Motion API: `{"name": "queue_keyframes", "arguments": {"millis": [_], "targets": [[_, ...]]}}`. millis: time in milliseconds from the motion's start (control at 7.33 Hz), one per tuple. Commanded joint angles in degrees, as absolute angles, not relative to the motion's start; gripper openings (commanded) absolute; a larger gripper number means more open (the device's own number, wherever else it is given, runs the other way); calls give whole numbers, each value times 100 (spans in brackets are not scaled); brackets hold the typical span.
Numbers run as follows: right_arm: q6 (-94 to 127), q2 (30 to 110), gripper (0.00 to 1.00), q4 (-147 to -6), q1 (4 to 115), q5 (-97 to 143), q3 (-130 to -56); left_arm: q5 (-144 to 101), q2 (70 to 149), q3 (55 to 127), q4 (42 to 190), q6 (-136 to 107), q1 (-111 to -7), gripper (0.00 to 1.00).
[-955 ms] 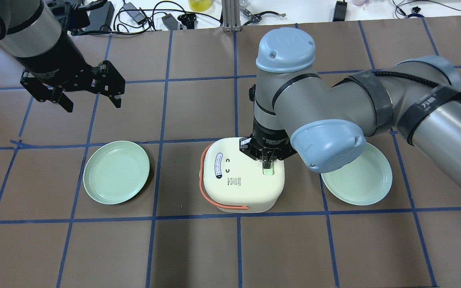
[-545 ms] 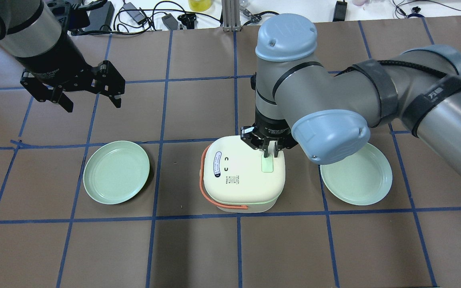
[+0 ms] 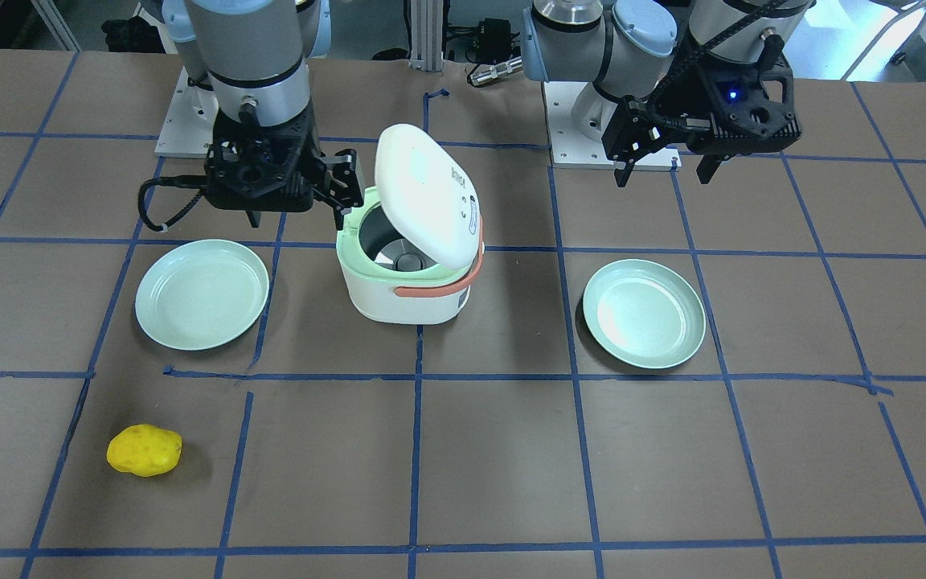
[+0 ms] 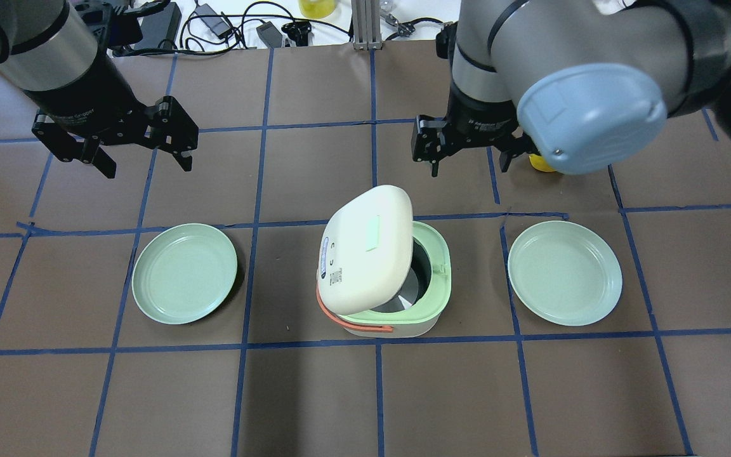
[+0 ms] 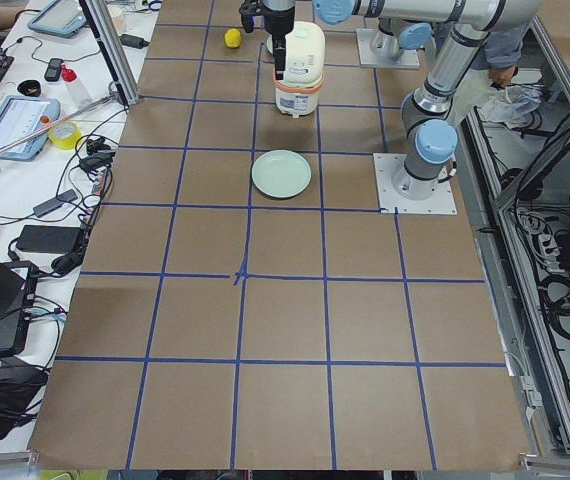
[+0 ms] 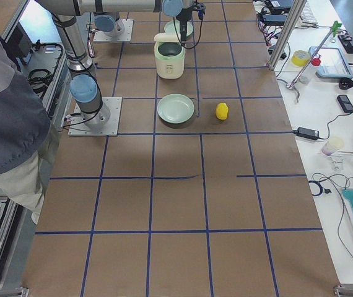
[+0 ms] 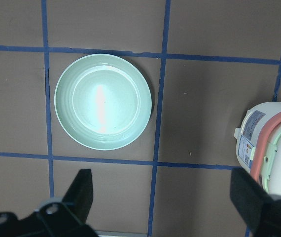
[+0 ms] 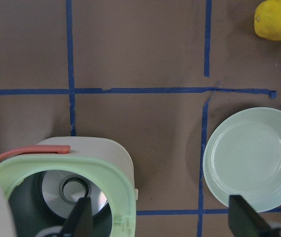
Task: Press rice cooker button
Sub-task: 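Raise the right gripper away from the cooker as the lid pops open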
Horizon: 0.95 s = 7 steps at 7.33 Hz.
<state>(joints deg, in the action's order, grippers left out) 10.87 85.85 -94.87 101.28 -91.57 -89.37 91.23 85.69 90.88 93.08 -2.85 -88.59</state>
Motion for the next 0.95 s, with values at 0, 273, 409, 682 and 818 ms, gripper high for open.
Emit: {"name": "queue_keyframes", "arguments": {"millis": [0,273,409,682,818], "targets": [[739,8587,100,-9185,9504,-9132,-8361,9123,8569,9088,9308,-281,-8859,100],[144,8587,100,-9167,9098,-9114,-8165,9123,8569,9088,9308,-281,-8859,100],[-7,8596,100,-9176,9088,-9123,-8156,9123,8569,9088,9308,-281,-8859,100],[-35,8596,100,-9167,9088,-9123,-8156,9123,8569,9088,9308,-281,-8859,100],[-35,8596,100,-9167,9088,-9114,-8156,9123,8569,9088,9308,-281,-8859,100]]}}
